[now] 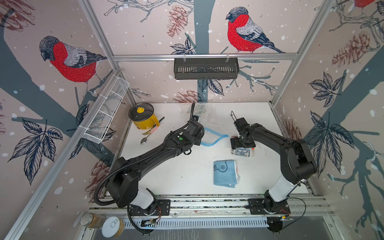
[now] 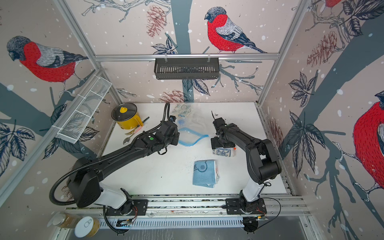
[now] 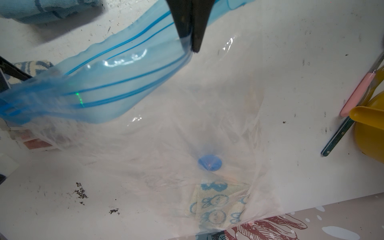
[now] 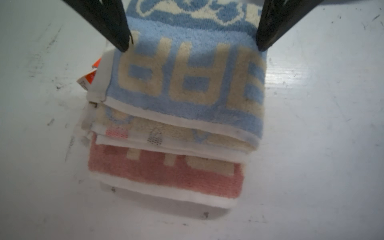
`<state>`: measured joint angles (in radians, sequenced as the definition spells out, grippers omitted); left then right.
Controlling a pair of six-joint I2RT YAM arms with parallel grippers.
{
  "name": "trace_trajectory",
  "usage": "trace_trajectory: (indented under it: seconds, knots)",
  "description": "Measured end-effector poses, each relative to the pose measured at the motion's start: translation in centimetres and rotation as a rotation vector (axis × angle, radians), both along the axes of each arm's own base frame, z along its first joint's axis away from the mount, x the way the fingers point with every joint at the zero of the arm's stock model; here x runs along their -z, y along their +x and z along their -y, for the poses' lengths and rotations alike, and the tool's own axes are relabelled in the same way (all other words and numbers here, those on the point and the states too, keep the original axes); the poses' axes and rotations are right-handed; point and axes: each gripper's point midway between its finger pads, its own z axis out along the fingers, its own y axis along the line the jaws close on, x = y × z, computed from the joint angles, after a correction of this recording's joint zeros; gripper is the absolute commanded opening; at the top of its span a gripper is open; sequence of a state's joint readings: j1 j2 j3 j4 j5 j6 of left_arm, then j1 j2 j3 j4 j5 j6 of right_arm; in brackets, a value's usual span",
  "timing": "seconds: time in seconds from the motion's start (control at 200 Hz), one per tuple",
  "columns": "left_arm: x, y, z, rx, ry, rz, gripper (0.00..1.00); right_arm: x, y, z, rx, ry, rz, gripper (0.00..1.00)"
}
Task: Place the folded towel into the vacuum bag
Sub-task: Adjust the towel at the center of the board.
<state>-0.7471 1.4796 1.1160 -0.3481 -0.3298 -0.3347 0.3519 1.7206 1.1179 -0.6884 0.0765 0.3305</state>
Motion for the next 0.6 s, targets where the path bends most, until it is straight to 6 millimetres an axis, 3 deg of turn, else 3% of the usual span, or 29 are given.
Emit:
trace_trajectory:
  seconds: [0.37,0.47,0.6]
  knots:
    - [0.1,0.2,-0.2,-0.005,-0.012,-0.009,0.0,1.8,1.9,1.8,0.282,0.107,0.006,0.96]
    - [0.1,0.2,-0.2,-0.006,-0.012,-0.009,0.0,1.1,2.3,1.5,0.386,0.145,0.033,0.98]
    - [0.1,0.2,-0.2,-0.006,-0.011,-0.01,0.0,-1.6,2.9,-0.1,0.517,0.242,0.099,1.0]
